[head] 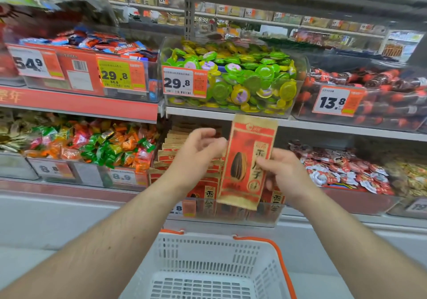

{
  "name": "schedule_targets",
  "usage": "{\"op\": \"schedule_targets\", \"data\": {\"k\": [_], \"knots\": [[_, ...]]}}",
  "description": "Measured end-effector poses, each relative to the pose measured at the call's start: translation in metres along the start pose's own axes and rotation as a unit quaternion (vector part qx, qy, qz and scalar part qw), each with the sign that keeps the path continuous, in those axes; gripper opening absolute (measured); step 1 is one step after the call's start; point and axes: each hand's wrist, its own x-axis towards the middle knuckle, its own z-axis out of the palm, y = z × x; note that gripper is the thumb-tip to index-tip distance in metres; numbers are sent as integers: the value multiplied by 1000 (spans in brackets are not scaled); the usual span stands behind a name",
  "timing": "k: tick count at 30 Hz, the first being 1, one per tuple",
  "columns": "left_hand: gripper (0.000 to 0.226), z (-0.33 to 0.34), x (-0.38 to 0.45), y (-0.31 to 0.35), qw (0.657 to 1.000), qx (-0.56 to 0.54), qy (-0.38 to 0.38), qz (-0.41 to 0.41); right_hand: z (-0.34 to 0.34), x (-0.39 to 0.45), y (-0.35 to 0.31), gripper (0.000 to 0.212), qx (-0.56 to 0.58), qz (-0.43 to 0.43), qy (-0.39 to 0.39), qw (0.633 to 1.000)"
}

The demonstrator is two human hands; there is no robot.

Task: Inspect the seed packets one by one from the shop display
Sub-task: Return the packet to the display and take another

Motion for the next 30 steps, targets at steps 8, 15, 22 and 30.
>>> {"op": "schedule_targets", "data": {"k": [8, 15, 22, 30], "knots": [[10, -5, -6, -9, 998, -12, 22, -64, -3, 26, 3, 24, -165, -30, -51, 984], [16, -21, 31, 3, 990, 107, 51, -76, -33, 120, 22, 36, -441, 34, -29, 897], [19, -31, 56, -8, 977, 180, 18, -116, -15, 173, 42, 35, -466, 91, -142, 868], [19, -37, 63, -15, 973, 177, 40, -140, -15, 189, 51, 26, -434, 109, -100, 889]]}}
